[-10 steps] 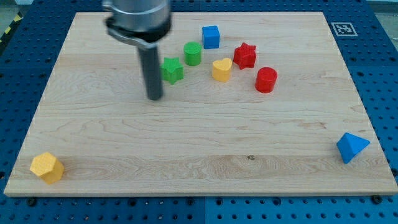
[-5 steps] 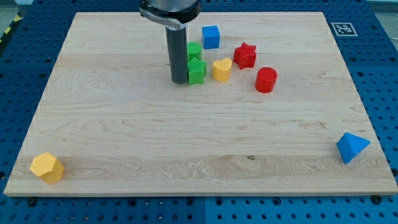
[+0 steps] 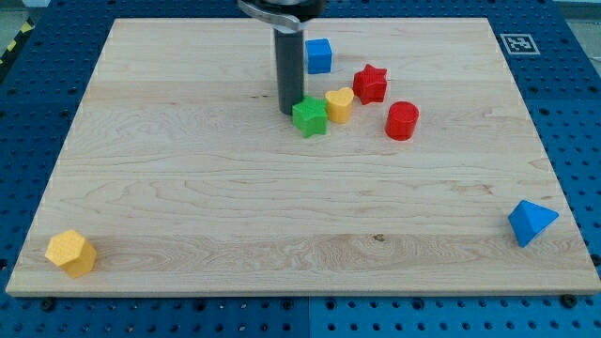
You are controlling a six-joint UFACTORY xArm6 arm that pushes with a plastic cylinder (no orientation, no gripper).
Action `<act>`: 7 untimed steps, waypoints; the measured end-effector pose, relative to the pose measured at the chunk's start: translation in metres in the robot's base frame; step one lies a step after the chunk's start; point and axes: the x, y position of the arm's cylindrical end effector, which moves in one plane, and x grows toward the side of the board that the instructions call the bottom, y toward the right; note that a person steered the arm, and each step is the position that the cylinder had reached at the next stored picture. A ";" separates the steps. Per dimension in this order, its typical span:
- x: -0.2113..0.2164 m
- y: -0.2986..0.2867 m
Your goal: Slide the green star closer to the blue triangle
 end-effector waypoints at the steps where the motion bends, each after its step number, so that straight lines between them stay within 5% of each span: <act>1: 0.023 0.013; 4: 0.071 0.088; 7: 0.070 0.099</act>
